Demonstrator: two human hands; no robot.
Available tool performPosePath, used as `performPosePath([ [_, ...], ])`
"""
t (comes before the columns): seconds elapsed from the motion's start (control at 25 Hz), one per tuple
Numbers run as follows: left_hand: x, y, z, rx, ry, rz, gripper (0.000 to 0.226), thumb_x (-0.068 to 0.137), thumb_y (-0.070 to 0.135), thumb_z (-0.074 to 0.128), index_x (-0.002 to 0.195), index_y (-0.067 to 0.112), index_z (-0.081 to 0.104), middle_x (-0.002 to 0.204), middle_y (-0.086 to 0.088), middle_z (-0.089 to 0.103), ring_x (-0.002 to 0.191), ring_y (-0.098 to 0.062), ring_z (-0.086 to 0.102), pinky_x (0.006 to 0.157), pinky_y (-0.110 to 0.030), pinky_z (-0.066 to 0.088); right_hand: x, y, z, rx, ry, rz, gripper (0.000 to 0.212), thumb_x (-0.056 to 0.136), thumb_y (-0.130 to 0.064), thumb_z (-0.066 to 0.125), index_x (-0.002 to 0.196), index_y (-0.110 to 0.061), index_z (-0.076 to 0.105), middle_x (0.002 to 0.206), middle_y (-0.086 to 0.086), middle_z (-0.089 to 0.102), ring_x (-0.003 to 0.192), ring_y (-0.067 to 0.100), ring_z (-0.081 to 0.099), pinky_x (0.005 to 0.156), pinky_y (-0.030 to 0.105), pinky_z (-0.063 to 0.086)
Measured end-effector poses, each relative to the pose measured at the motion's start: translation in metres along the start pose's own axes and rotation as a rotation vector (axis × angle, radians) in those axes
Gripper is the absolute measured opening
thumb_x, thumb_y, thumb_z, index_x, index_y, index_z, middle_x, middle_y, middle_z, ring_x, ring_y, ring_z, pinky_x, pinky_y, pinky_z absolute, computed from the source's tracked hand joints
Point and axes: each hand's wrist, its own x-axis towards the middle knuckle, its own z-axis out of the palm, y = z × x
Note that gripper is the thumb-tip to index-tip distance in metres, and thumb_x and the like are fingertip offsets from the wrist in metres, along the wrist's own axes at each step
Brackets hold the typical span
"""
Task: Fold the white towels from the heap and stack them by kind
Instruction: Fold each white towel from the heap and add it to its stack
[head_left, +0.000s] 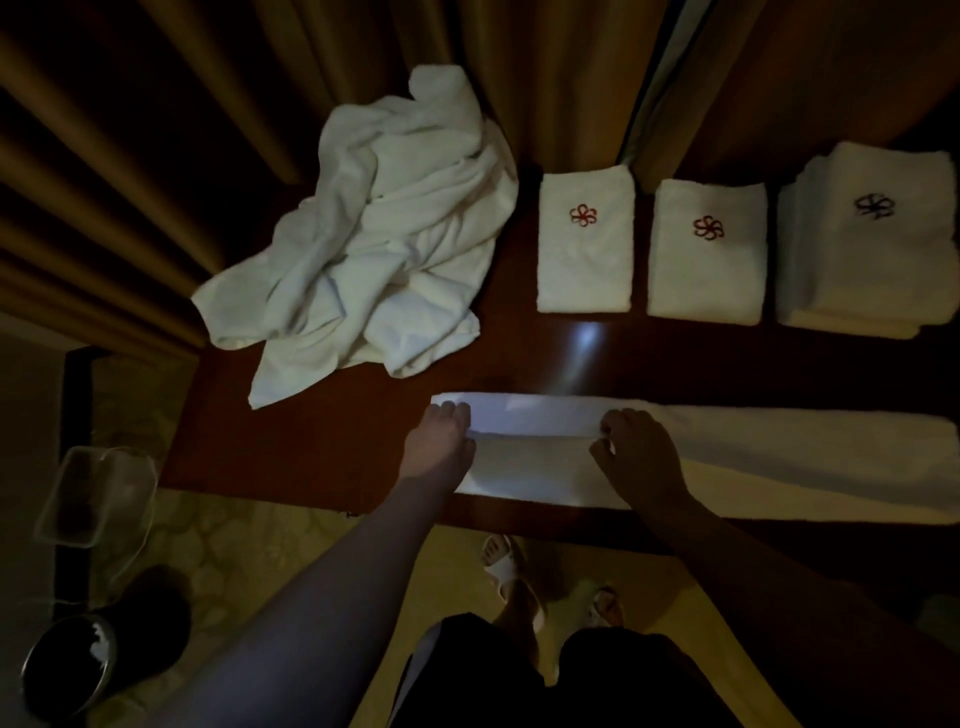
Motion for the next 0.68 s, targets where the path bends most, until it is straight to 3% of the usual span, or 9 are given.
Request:
performPosePath([
  [0.08, -0.010, 0.001, 0.000, -0.078, 0.083, -0.039, 0.014, 0.086, 0.016, 0.055, 0.098, 0.009, 0.052, 0.102, -0.010, 0.053, 0.102, -0.027, 0.046, 0.062, -0.035, 0.035, -0.007, -0.003, -0.007, -0.023, 0.049, -0.044, 0.012, 0.074, -0.009, 0.068, 0.080, -0.002, 0.060, 0.072, 0.014, 0.057, 0.067, 0.033, 0.057, 0.058, 0.040, 0.050],
  [0.16, -0.023, 0.002, 0.007, -0.111, 0.158, -0.049, 0.012, 0.086, 0.015, 0.057, 0.096, 0.009, 0.054, 0.100, -0.009, 0.054, 0.102, -0.027, 0.046, 0.061, -0.033, 0.035, -0.018, -0.003, -0.010, -0.066, 0.054, -0.123, 0.013, 0.078, -0.017, 0.055, 0.079, -0.004, 0.058, 0.070, 0.012, 0.054, 0.063, 0.031, 0.054, 0.053, 0.037, 0.048],
  [0.24, -0.038, 0.000, 0.023, -0.137, 0.157, -0.124, 0.012, 0.087, 0.017, 0.058, 0.098, 0.012, 0.055, 0.104, -0.006, 0.054, 0.105, -0.025, 0.046, 0.064, -0.033, 0.043, -0.034, 0.002, -0.001, -0.082, 0.010, -0.182, 0.022, 0.079, -0.025, 0.045, 0.078, -0.007, 0.058, 0.071, 0.009, 0.054, 0.063, 0.029, 0.054, 0.052, 0.036, 0.047],
  [0.32, -0.049, -0.005, 0.043, -0.093, 0.017, -0.241, 0.021, 0.090, 0.022, 0.056, 0.109, 0.015, 0.054, 0.118, -0.005, 0.050, 0.116, -0.025, 0.041, 0.077, -0.037, 0.051, -0.049, 0.008, 0.014, -0.087, -0.085, -0.220, 0.024, 0.079, -0.032, 0.050, 0.078, -0.010, 0.058, 0.073, 0.008, 0.055, 0.066, 0.029, 0.057, 0.052, 0.034, 0.046],
  [0.44, -0.054, -0.010, 0.068, -0.120, -0.231, -0.357, 0.043, 0.092, 0.036, 0.054, 0.130, 0.017, 0.045, 0.144, -0.010, 0.030, 0.133, -0.032, 0.027, 0.100, -0.045, 0.041, -0.063, 0.015, 0.035, -0.053, -0.230, -0.205, 0.033, 0.082, -0.042, 0.064, 0.086, -0.010, 0.061, 0.080, 0.009, 0.058, 0.076, 0.030, 0.058, 0.056, 0.038, 0.049],
  [0.68, -0.029, 0.000, 0.069, -0.443, 0.030, -0.569, 0.047, 0.095, 0.040, 0.053, 0.130, 0.010, 0.043, 0.133, -0.015, 0.042, 0.124, -0.034, 0.040, 0.098, -0.047, 0.041, -0.055, -0.004, 0.031, -0.052, -0.171, 0.011, 0.026, 0.092, -0.029, 0.058, 0.103, -0.005, 0.058, 0.103, 0.015, 0.054, 0.099, 0.033, 0.053, 0.075, 0.041, 0.048],
])
